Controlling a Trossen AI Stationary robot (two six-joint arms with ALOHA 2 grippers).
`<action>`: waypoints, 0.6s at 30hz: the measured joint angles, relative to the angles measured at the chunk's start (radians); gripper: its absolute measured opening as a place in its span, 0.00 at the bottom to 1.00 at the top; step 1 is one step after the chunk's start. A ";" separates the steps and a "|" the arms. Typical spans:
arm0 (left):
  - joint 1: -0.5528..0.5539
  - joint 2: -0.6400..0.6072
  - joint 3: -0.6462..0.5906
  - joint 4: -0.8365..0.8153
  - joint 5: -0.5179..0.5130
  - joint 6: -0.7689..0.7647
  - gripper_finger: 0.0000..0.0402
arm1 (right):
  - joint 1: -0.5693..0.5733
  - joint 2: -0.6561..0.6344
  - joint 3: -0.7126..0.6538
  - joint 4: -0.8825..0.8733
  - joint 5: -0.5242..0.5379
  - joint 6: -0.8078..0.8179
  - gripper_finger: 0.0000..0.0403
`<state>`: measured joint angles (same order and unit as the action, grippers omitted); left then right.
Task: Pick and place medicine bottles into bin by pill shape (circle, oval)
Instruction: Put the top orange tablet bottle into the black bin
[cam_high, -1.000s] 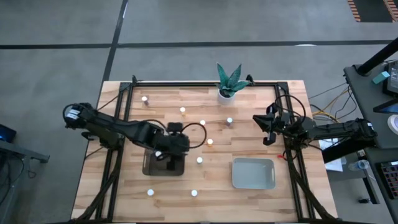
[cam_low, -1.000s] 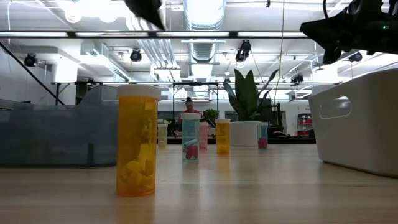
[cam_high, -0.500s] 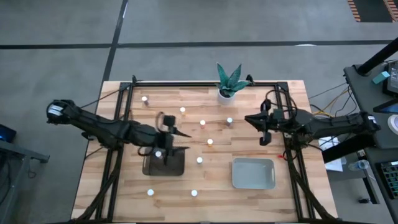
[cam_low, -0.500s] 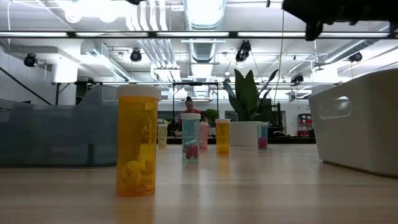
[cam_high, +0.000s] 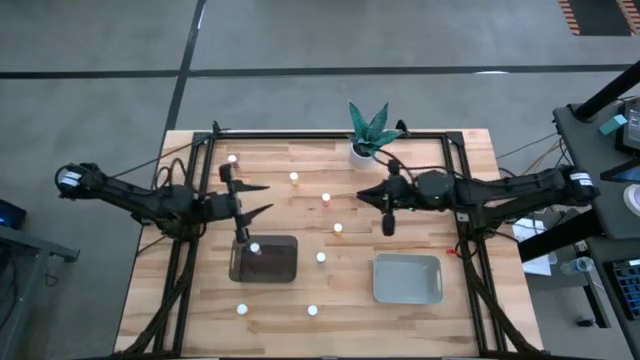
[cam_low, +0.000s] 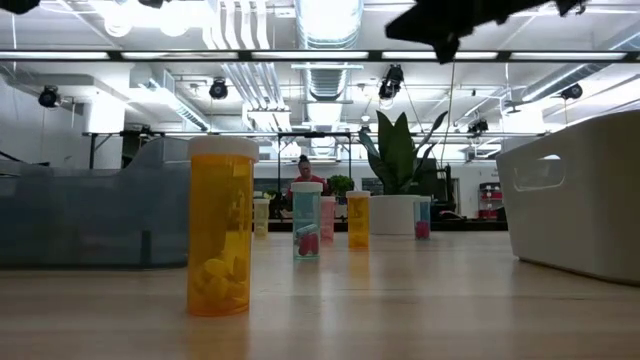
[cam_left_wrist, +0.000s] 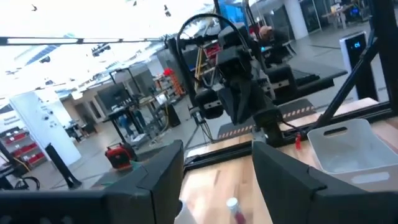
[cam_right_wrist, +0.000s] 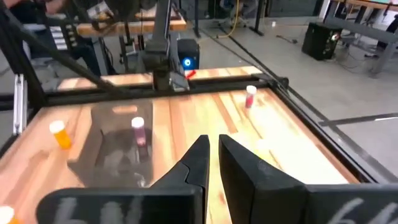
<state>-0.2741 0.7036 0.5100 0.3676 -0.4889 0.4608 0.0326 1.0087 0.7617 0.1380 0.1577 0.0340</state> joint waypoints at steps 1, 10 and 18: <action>0.000 -0.018 -0.012 0.001 0.000 0.001 0.44 | 0.000 0.024 0.027 -0.002 0.000 0.007 0.07; 0.000 -0.104 -0.119 0.018 0.000 0.046 0.44 | -0.002 0.268 0.286 -0.131 0.002 0.020 0.07; 0.000 -0.125 -0.141 0.019 0.001 0.044 0.44 | -0.008 0.489 0.543 -0.339 0.002 0.017 0.07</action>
<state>-0.2741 0.5784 0.3686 0.3867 -0.4877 0.5044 0.0251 1.4981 1.3045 -0.2007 0.1599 0.0514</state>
